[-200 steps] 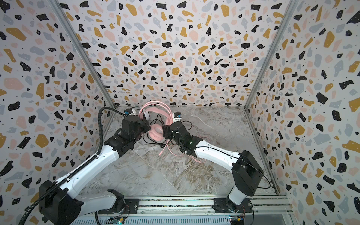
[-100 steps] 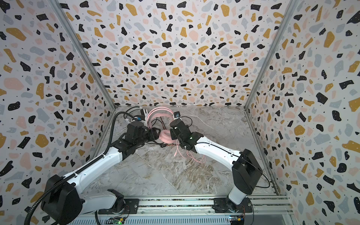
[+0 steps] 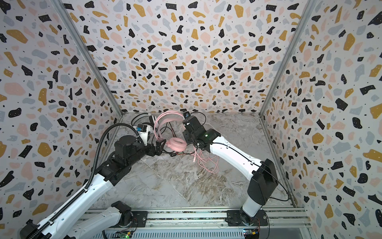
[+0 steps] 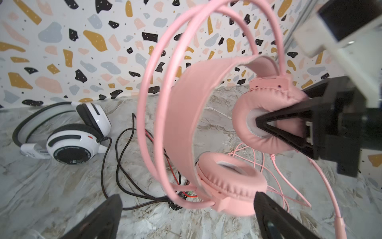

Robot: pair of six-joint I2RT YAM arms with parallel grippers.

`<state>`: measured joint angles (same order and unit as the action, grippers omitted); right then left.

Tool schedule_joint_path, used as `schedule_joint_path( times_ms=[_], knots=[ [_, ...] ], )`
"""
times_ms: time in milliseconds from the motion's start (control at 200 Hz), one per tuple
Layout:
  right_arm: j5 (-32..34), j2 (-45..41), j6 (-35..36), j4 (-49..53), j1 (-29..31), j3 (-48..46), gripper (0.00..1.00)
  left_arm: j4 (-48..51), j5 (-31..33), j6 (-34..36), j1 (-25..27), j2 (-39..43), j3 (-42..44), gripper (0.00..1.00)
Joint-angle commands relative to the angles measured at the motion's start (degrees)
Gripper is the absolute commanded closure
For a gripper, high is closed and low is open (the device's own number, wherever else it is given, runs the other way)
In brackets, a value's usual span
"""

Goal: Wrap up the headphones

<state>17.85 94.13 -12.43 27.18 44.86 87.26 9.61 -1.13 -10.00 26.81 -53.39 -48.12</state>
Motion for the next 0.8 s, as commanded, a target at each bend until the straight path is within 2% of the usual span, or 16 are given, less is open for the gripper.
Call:
schedule_joint_path(
  times_ms=[0,215,325,410,591,676,796],
  knots=[
    [-0.23,-4.7,-2.34,-0.22,-2.35,-0.42,0.77,2.75,-2.86,7.99,0.29,-1.17,-1.28,0.0],
    [0.32,-5.37,0.92,0.71,-2.85,-1.89,0.77,7.04,-3.51,13.3,0.38,-2.95,-4.24,0.0],
    [0.16,-4.23,1.88,3.46,-2.85,-0.42,0.79,7.63,2.07,17.6,0.35,-2.53,-5.13,0.0],
    [0.31,-3.78,3.13,4.13,-2.85,0.01,0.8,6.84,2.62,19.47,0.36,-2.59,-6.08,0.0],
    [4.7,-2.08,4.81,6.7,-2.29,1.73,0.81,6.83,-1.31,20.39,0.39,-6.84,-11.1,0.0],
    [6.61,-0.85,6.19,7.92,-1.31,2.88,0.82,8.44,-4.77,21.94,0.35,-10.07,-13.87,0.0],
    [9.25,0.33,7.67,9.03,0.1,4.01,0.82,11.51,-6.34,23.98,0.53,-14.03,-17.66,0.0]
  ],
)
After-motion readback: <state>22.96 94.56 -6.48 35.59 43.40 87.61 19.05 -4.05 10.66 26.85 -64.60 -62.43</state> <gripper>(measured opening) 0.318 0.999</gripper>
